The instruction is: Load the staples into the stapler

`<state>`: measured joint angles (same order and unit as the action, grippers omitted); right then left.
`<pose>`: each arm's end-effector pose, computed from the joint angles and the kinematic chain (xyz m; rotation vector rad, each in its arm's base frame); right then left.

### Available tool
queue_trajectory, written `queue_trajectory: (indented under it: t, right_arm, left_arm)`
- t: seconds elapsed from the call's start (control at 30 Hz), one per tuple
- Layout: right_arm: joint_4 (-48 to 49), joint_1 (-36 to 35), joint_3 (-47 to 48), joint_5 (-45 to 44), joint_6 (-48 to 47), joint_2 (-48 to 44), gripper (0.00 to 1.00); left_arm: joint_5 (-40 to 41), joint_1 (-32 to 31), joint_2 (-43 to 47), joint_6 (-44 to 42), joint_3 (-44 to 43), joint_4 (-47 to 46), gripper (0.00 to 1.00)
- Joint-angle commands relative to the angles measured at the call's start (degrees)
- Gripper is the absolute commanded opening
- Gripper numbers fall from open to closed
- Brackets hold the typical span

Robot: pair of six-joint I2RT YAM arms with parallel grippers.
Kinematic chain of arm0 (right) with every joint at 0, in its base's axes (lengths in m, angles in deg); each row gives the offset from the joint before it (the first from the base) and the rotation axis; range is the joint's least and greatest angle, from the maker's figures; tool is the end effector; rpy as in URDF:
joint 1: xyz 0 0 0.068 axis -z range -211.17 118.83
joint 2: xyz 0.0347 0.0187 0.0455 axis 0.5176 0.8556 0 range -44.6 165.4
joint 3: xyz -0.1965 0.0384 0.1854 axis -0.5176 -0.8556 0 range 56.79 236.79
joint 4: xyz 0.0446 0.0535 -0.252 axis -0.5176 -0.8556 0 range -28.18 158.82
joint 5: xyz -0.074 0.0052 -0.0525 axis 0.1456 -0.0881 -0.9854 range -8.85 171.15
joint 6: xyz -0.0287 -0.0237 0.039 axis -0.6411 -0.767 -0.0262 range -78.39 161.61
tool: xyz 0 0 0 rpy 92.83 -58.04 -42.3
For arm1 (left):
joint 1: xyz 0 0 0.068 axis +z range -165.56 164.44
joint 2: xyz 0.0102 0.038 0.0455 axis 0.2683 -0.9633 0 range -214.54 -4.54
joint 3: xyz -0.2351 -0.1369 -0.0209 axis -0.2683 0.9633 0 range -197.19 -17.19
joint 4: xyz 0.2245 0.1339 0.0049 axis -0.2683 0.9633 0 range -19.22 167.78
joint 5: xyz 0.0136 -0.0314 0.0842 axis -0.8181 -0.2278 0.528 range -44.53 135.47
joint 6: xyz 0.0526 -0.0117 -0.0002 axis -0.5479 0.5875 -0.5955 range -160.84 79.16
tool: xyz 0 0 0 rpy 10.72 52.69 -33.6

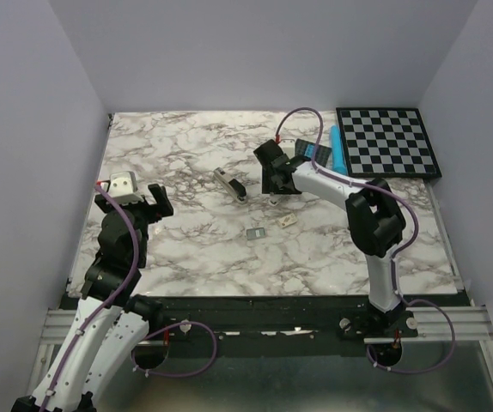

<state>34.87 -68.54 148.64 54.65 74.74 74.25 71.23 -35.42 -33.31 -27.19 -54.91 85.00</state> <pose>0.3627 0.2571 0.1945 0.0591 2.4713 -0.1053 0.1245 -0.0286 0.3282 -0.2495 1.6352 -0.0711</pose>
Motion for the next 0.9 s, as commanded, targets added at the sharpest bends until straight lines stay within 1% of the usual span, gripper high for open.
queue_trajectory:
  t: [0.0,0.03,0.1,0.27,0.33,0.47,0.57,0.63,0.7,0.73,0.87]
  right_arm:
    - [0.9,0.8,-6.1,-1.5,-0.5,-3.7,0.76]
    - [1.3,0.8,-7.1,-0.8,-1.3,-4.6,0.75]
    - [2.9,1.1,-10.1,-0.3,-2.5,-6.9,0.7]
    - [6.4,1.9,-14.6,3.5,-6.5,-9.9,0.62]
    - [8.0,2.0,-16.0,4.2,-8.4,-10.6,0.57]
    - [10.9,2.0,-18.1,5.3,-12.5,-11.7,0.56]
    - [13.5,2.2,-19.2,7.1,-17.4,-12.8,0.61]
    - [15.3,2.5,-20.0,9.5,-22.2,-13.6,0.68]
    - [16.3,3.3,-20.5,10.5,-24.0,-15.0,0.73]
    - [16.4,3.8,-20.5,11.9,-25.5,-15.5,0.75]
    - [16.6,5.7,-20.0,13.8,-26.5,-17.4,0.82]
  left_arm:
    - [-2.1,0.6,1.0,0.8,0.5,-1.0,0.99]
    - [-2.3,0.6,1.0,0.8,0.5,-0.9,0.99]
    - [-2.4,0.8,1.1,0.9,0.6,-1.0,0.99]
    - [-2.6,1.0,1.0,0.8,0.7,-1.1,0.99]
    - [-2.6,1.0,0.9,0.9,0.8,-1.1,0.99]
    - [-2.9,1.1,0.5,0.9,0.8,-1.2,0.99]
    - [-3.1,1.2,0.1,0.9,0.9,-1.3,0.99]
    - [-3.1,1.2,0.0,0.7,0.8,-1.2,0.99]
    - [-3.1,1.2,-0.1,0.7,0.9,-1.2,0.99]
    - [-3.2,1.2,-0.1,0.6,0.8,-1.2,0.99]
    - [-3.3,1.3,-0.3,0.6,1.0,-1.3,0.99]
